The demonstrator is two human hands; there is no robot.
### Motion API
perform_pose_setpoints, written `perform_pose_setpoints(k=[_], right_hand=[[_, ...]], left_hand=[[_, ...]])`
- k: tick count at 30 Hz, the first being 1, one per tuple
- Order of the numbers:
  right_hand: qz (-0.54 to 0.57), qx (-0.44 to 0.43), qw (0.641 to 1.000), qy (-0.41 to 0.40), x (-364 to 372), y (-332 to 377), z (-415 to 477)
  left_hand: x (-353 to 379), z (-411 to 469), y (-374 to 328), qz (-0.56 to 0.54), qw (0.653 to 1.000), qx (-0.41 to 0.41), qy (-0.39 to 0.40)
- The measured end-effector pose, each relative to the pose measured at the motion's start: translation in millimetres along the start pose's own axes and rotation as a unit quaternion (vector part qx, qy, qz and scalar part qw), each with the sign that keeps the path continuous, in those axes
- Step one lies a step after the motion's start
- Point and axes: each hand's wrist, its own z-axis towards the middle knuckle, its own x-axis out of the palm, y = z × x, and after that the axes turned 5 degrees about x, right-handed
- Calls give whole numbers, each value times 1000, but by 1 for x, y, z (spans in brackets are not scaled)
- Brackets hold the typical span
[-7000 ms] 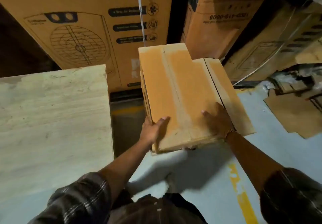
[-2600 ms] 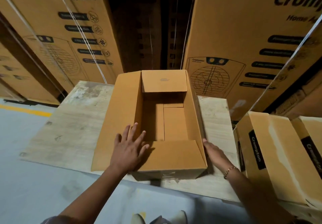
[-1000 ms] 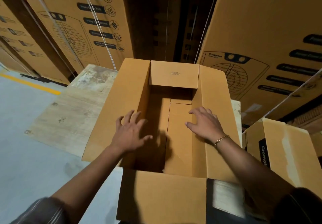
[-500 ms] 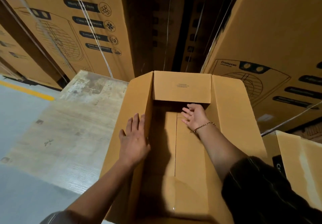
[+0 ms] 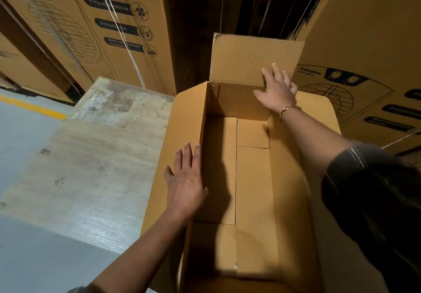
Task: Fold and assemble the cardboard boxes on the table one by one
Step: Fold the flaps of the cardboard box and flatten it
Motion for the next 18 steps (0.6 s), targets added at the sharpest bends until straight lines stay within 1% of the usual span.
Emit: perform_pose_setpoints(k=[2,4,9,12,15,17,18], right_hand=[[-62,6,997,47,9,-7,15],[-83,5,994,72,19,-11,24],[-70,3,997,31,35,-15,28],[-75,3,996,52,34,-14,31],[-49,-16,995,87,24,-19,26],[-22,-22,996,80,16,-30,13],[-7,-11,998,67,12,-38,3]], left_hand=[[2,0,0,-7,1000,3,-1],[3,1,2,-11,1000,3,-1],[6,0,4,-38,999,1,-13],[6,1,3,-48,999,0,-15],[6,0,4,-51,999,-2,-14],[5,1,4,-55,998,-3,-18],[5,1,4,-57,998,-2,-21]])
